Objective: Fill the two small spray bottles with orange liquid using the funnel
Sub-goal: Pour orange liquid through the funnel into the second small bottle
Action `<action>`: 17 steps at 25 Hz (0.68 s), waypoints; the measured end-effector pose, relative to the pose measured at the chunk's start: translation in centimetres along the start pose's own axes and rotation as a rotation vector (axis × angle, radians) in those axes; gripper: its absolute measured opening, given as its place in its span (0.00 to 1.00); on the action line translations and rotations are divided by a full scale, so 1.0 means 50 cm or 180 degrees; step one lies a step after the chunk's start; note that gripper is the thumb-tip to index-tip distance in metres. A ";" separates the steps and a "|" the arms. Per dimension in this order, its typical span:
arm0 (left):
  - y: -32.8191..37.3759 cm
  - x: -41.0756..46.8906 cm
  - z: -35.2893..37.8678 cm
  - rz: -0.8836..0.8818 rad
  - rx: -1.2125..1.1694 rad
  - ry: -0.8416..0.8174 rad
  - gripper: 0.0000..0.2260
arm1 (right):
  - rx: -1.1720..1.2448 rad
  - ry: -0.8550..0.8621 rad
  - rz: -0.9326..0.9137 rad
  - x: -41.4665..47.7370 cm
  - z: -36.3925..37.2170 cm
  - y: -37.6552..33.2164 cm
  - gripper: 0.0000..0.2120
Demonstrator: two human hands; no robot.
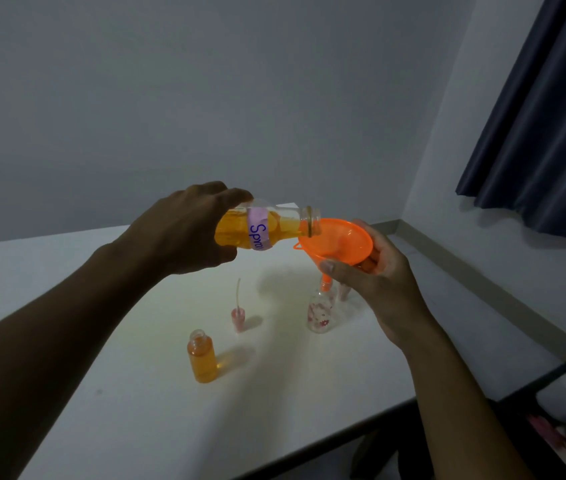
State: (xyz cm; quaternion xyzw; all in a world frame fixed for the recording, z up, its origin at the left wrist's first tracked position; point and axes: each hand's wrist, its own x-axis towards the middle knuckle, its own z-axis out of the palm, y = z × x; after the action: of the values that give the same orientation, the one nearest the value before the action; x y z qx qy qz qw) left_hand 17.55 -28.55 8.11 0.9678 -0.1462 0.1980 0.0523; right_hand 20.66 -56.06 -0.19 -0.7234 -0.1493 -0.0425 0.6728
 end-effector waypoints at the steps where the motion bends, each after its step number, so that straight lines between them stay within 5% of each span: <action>1: 0.000 0.001 -0.002 -0.0003 0.0015 -0.0003 0.34 | -0.0014 0.0007 0.0000 0.000 -0.001 0.000 0.42; 17: 0.011 0.010 -0.008 0.0031 0.0087 -0.0100 0.35 | -0.0037 0.0008 0.0013 0.002 -0.006 0.004 0.41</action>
State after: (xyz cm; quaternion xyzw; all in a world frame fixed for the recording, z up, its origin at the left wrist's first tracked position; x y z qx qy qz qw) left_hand 17.67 -29.13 8.70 0.9707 -0.1490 0.1851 0.0358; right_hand 20.87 -56.36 -0.31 -0.7275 -0.1467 -0.0429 0.6689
